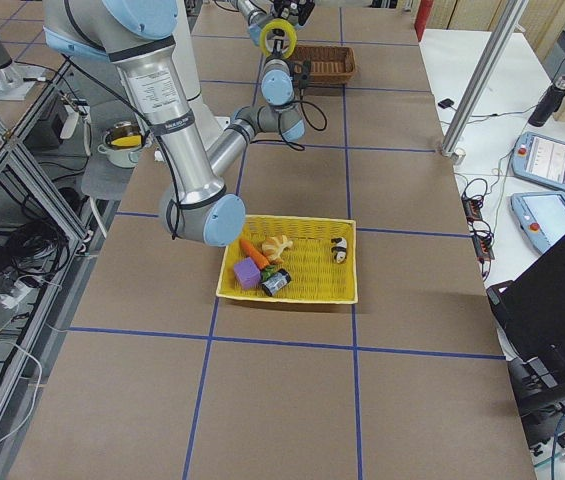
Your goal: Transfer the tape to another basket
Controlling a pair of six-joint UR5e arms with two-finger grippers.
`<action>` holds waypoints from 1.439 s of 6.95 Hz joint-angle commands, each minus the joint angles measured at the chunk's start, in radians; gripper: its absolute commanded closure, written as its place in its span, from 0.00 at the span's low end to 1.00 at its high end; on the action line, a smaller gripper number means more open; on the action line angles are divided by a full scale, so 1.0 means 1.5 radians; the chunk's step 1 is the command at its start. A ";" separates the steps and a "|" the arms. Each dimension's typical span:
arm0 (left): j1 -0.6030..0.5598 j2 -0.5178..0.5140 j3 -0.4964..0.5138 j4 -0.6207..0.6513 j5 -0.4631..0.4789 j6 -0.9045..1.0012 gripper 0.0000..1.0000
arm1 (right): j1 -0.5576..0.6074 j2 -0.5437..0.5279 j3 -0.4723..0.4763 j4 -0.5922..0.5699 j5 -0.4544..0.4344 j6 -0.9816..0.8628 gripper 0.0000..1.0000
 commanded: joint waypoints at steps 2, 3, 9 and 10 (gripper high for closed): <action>-0.001 0.024 0.009 -0.087 -0.110 0.013 1.00 | -0.004 0.000 0.007 0.003 -0.064 0.050 0.00; 0.000 0.024 0.009 -0.086 -0.110 0.016 1.00 | -0.004 -0.006 0.007 0.002 -0.063 0.049 0.00; -0.139 0.065 0.028 0.063 -0.113 0.124 1.00 | 0.185 -0.076 -0.041 -0.012 0.048 -0.062 0.00; -0.149 0.081 0.023 0.145 -0.119 0.212 1.00 | 0.229 -0.079 -0.081 -0.016 0.049 -0.133 0.00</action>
